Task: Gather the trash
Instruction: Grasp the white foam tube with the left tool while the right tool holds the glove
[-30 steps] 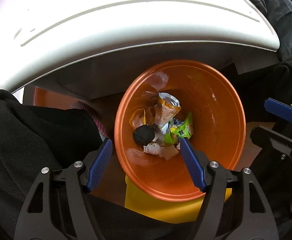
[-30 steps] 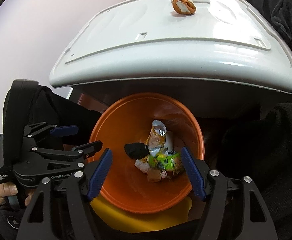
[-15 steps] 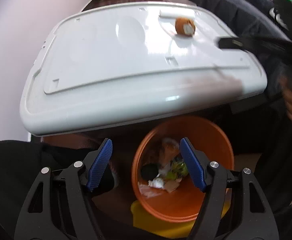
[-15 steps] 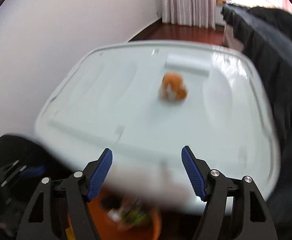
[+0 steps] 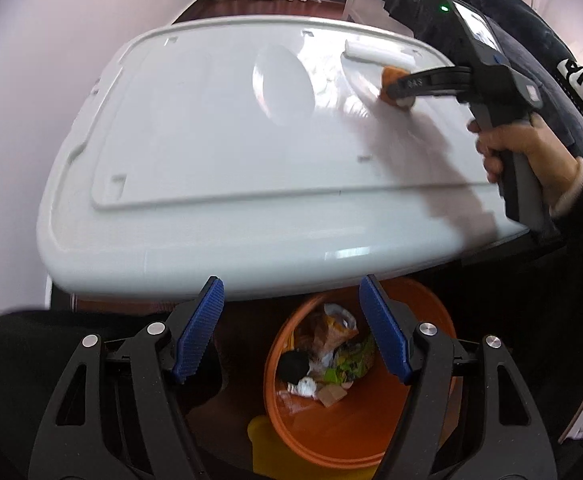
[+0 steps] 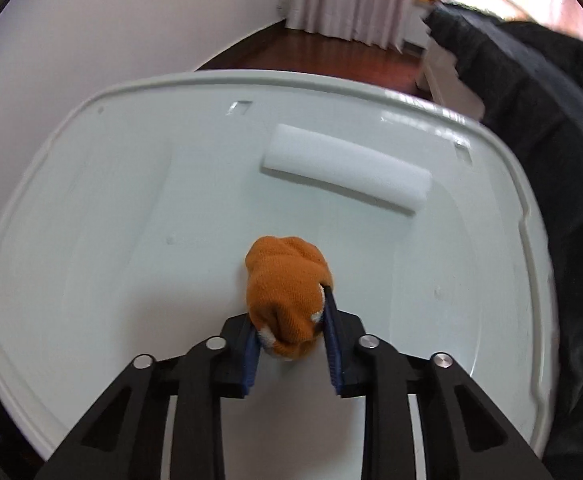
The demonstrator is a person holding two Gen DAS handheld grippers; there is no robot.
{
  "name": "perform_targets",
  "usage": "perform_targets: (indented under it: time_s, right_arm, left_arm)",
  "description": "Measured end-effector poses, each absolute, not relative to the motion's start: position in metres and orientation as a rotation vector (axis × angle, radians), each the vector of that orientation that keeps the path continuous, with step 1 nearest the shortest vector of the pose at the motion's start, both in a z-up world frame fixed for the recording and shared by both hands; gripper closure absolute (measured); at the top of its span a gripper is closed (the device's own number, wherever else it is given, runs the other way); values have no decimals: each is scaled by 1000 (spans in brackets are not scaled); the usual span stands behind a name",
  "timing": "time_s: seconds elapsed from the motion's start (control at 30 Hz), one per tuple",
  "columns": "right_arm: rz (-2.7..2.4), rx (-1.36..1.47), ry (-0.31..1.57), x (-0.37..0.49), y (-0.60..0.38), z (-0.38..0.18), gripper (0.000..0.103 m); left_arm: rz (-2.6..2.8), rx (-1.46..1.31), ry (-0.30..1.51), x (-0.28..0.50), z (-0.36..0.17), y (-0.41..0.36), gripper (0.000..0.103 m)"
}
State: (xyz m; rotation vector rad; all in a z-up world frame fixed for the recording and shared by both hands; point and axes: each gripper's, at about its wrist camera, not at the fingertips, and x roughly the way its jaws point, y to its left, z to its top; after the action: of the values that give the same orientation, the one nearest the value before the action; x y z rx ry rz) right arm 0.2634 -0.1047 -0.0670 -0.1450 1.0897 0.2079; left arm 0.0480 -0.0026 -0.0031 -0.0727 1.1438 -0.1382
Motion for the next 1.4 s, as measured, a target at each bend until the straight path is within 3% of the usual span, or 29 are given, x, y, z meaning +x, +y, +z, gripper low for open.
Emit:
perform_targets:
  time_s: [0.07,0.13,0.33,0.63,1.4]
  right_arm:
    - [206,-14,1100,259,-123,-54,80]
    - [221,98,1064,247,-142,-32,80]
    - [194,266,866,198,-206,27,79]
    - [101,422,860,190,-262,9,79]
    - [118,442,898,205,-253,2,79]
  left_arm:
    - [-161,-67,1135,65,3,-8,32]
    - [-193,-31,1110,87,12,-17,23]
    - [-357,228,988,163,23,-65,22]
    - [-540,393,935,243,9,-108,22]
    - [-760,729,859,347,-45,-184,21]
